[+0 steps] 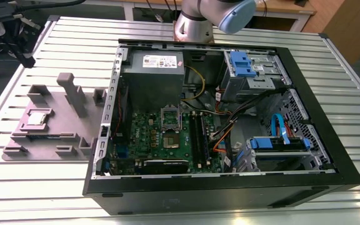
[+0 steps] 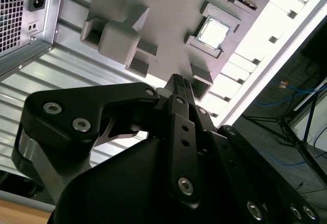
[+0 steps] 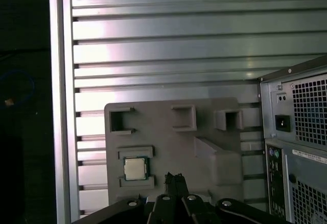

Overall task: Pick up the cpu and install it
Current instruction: 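Reach for the cpu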

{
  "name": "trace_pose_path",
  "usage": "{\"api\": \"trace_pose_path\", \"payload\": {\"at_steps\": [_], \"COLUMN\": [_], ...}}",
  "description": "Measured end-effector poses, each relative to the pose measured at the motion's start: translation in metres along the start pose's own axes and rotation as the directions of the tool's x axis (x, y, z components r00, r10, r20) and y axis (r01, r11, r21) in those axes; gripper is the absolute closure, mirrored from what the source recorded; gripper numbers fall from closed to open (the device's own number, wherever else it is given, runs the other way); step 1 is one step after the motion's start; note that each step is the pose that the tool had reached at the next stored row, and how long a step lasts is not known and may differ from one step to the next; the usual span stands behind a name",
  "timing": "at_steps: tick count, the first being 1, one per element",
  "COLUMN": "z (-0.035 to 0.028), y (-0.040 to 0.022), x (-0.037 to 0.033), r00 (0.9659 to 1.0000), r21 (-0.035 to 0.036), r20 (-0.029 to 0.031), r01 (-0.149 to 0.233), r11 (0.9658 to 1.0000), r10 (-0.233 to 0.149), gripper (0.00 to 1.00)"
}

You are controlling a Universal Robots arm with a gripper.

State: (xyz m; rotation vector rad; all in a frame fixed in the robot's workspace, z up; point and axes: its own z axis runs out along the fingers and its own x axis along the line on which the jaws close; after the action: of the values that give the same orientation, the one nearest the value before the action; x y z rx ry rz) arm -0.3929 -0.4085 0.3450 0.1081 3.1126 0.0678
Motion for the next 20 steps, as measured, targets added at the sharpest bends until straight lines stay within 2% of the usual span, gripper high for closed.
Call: {"api": "trace_pose_path", "payload": {"at_steps": [15, 20], "z": [0.0075, 0.0100], "y": [-0.0019, -0.0049], "x": [0.0158, 0.0194], "r00": [1.0000, 1.0000], "r21": [0.0000, -0.0001], "r20": [0.0000, 0.0000], "r01": [0.001, 0.002], "r11": [1.0000, 1.0000], "r10": [-0.001, -0.002], "gripper": [0.89, 0.89]}}
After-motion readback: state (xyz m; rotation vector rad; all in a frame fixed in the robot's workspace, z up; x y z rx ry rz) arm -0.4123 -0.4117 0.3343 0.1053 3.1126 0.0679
